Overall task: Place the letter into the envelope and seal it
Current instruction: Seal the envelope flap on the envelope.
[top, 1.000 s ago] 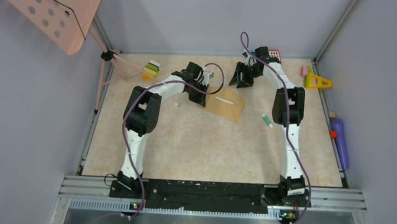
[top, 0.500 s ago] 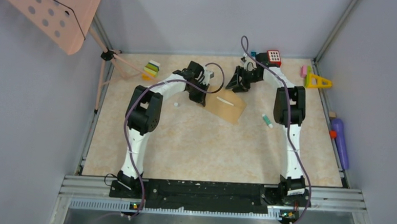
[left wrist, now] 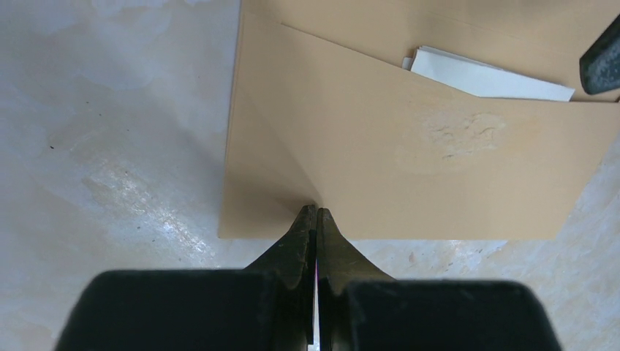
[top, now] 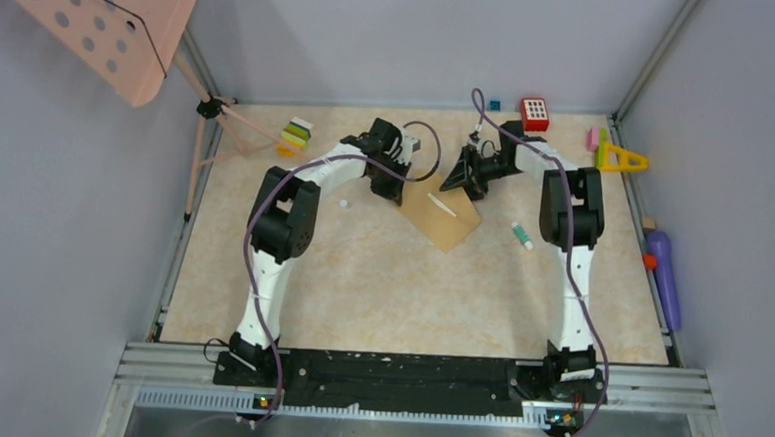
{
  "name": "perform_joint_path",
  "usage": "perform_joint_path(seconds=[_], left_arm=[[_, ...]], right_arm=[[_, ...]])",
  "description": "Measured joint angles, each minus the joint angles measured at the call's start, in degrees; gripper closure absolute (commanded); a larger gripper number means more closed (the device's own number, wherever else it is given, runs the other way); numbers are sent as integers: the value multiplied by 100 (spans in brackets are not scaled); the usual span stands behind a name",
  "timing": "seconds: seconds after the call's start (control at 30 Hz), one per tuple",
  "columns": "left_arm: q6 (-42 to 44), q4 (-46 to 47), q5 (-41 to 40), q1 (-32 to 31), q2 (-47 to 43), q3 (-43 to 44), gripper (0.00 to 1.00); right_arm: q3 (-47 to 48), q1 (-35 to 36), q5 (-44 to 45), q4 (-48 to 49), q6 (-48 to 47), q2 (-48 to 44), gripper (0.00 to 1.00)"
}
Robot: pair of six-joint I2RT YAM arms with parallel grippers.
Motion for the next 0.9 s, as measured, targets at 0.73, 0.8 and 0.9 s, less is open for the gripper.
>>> perform_joint_path(seconds=[0.73, 0.8, 0.9], left_arm=[[-22, 116, -26, -212, 144, 260, 80], [-31, 138, -57, -212, 144, 260, 79], [-22, 136, -116, -227, 144, 260, 78]], right_arm=[[-817, 0, 1137, 221, -450, -1075, 43], [-1113, 2, 1211, 308, -435, -1202, 43], [-1447, 2, 1268, 415, -433, -1366, 43]])
